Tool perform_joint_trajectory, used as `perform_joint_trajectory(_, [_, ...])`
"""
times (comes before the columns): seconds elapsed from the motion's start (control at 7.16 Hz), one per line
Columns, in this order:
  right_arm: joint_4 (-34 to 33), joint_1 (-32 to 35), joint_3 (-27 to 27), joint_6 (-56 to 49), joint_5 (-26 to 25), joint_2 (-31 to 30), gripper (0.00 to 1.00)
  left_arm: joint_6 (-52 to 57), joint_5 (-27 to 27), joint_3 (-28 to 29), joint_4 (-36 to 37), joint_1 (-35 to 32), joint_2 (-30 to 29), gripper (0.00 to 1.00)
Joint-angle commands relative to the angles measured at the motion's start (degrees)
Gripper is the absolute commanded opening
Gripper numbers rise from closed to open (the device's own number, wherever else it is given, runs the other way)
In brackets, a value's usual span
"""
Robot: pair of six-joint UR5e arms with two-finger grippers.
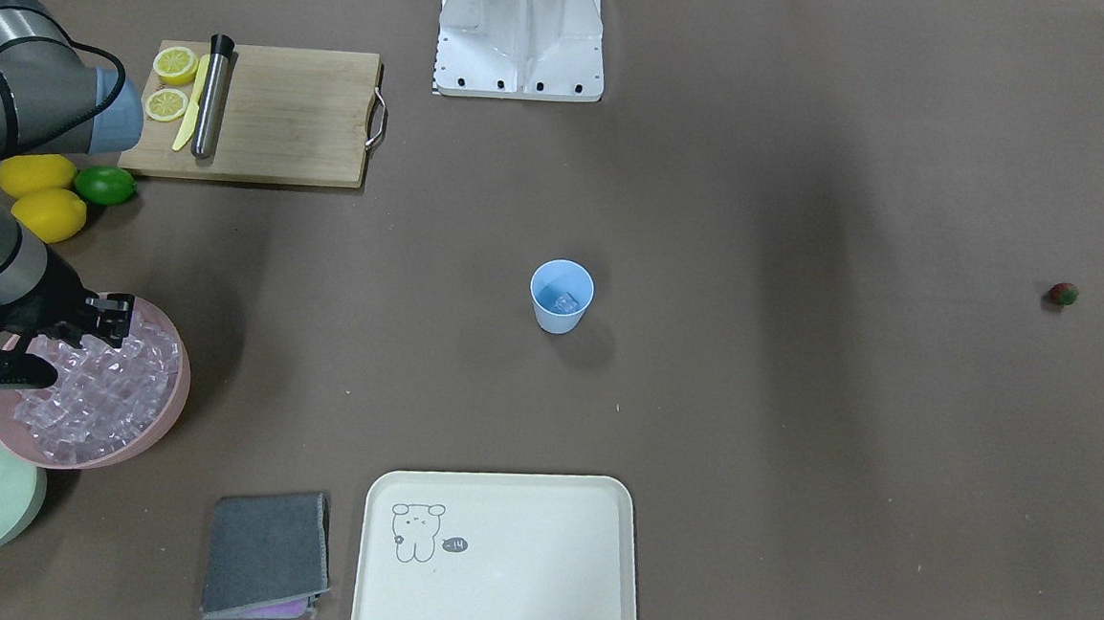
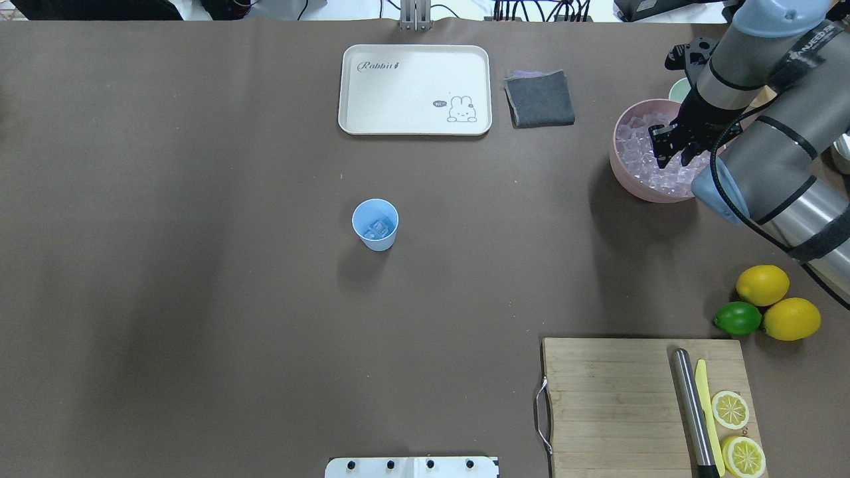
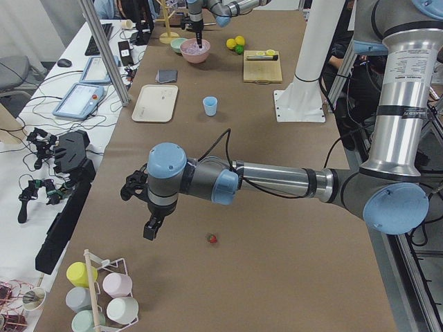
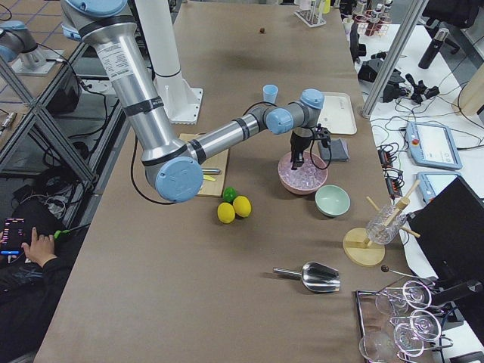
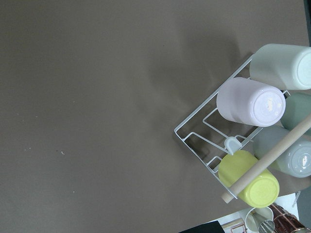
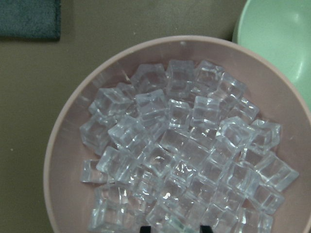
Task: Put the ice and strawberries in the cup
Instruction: 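Lower the right gripper into the ice and grasp a third cube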
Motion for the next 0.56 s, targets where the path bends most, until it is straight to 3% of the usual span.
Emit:
perform_joint_trajectory(0.0, [0.02,2.59,0.41,-1.72,0.97,2.83,0.0,0.0,0.0,-0.01,0.0,0.0,-0.01,0.98])
perform_joint_trajectory(0.42, [0.73,2.34,1.54,6.66,10.01,10.39,0.0,0.0,0.0,0.25,0.0,0.0,-0.01,0.98])
